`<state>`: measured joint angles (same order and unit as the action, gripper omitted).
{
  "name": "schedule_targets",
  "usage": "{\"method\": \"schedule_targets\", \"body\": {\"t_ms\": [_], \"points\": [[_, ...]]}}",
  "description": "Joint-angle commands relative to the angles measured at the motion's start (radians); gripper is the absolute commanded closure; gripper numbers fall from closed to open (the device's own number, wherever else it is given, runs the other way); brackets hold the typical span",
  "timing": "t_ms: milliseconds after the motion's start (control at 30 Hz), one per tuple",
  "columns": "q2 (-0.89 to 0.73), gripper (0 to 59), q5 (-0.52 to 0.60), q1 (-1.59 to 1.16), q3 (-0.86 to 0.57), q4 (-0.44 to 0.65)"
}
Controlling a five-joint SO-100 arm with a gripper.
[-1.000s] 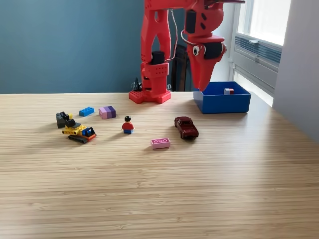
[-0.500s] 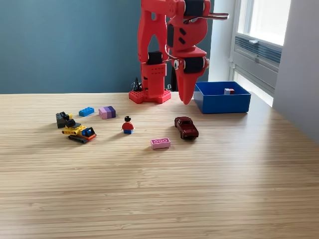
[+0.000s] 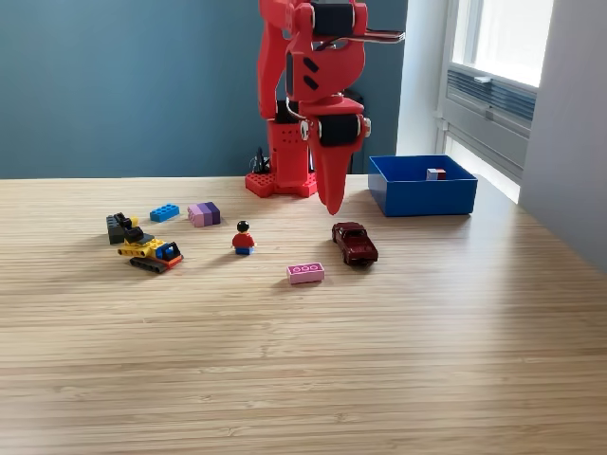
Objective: Grasp a lego block and put it in the bin.
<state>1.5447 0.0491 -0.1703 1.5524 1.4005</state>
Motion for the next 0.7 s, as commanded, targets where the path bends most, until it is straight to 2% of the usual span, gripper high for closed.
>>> {"method": "schedule_targets", "body": {"t_ms": [33, 267, 467, 700], "points": [[0.089, 38.1, -0.009, 0.087, -0.006, -0.017], [0.089, 36.9, -0.034, 0.202, -0.008, -0.046], [0.087, 35.3, -0.107, 0.252, 0.038, -0.129], [0.071, 35.3, -0.138, 0.235, -0.037, -0.146]]}}
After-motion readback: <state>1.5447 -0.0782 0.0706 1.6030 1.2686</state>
